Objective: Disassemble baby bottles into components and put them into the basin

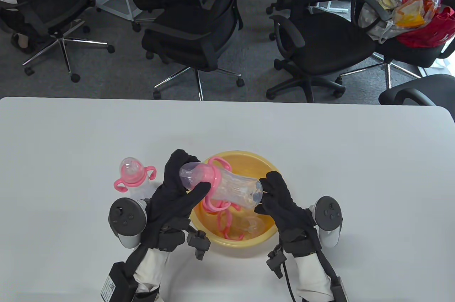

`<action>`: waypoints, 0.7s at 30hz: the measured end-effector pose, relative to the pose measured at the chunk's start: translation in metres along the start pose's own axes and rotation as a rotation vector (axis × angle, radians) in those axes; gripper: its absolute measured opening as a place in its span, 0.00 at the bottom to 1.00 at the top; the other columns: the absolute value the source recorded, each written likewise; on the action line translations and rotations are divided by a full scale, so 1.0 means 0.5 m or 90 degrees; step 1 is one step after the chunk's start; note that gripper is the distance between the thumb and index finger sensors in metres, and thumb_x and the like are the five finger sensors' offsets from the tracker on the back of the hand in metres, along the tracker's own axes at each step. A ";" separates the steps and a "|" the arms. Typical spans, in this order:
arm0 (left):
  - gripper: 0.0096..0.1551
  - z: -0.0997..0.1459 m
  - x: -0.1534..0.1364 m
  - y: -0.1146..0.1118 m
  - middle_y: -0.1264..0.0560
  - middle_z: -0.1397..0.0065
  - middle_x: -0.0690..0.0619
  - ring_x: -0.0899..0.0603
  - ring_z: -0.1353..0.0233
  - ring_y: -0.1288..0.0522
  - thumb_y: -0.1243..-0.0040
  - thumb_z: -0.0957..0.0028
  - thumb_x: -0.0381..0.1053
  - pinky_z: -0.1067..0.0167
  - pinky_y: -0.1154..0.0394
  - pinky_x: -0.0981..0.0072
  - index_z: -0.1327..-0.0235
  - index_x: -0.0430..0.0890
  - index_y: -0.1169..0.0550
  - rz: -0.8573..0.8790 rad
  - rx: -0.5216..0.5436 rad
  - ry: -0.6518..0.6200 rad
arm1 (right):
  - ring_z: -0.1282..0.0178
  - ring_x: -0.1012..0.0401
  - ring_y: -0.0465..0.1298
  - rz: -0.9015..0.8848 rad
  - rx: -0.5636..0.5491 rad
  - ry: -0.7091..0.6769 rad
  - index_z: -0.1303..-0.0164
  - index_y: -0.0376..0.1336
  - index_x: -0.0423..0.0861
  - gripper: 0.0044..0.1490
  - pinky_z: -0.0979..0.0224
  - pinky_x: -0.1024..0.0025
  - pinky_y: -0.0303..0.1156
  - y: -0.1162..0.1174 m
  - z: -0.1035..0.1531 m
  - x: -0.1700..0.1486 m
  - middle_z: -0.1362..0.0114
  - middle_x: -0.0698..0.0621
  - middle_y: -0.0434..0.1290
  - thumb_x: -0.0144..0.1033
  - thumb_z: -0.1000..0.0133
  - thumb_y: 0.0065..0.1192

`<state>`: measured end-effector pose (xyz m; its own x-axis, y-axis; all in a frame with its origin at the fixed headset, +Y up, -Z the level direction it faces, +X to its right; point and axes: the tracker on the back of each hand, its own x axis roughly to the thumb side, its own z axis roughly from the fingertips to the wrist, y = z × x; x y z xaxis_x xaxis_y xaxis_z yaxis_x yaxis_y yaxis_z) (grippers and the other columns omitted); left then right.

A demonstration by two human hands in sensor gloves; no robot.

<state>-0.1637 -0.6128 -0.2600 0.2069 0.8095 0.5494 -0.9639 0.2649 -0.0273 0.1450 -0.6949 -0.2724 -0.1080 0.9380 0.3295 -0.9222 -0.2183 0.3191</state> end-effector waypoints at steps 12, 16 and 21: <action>0.49 -0.002 -0.037 -0.023 0.41 0.15 0.31 0.22 0.22 0.35 0.47 0.32 0.58 0.29 0.31 0.34 0.14 0.36 0.56 0.222 -0.042 -0.011 | 0.36 0.34 0.66 -0.105 0.119 -0.037 0.16 0.35 0.35 0.63 0.31 0.54 0.75 0.035 -0.006 0.013 0.22 0.24 0.49 0.51 0.42 0.68; 0.45 -0.003 -0.049 -0.029 0.43 0.16 0.33 0.25 0.22 0.38 0.50 0.30 0.54 0.26 0.39 0.31 0.14 0.38 0.56 0.272 -0.058 -0.001 | 0.36 0.34 0.65 -0.011 0.036 -0.057 0.18 0.36 0.34 0.63 0.32 0.52 0.75 0.049 0.005 0.030 0.22 0.25 0.49 0.50 0.43 0.70; 0.44 0.004 -0.074 -0.025 0.35 0.25 0.29 0.28 0.32 0.27 0.55 0.30 0.58 0.35 0.28 0.36 0.18 0.30 0.51 0.115 0.046 0.035 | 0.35 0.35 0.65 0.264 -0.055 -0.113 0.18 0.36 0.36 0.63 0.32 0.54 0.75 0.055 0.012 0.067 0.22 0.28 0.49 0.51 0.45 0.71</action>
<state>-0.1596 -0.6472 -0.2785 0.0363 0.8681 0.4951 -0.9953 0.0761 -0.0606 0.1185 -0.6710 -0.2471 -0.4167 0.7133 0.5635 -0.8429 -0.5353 0.0544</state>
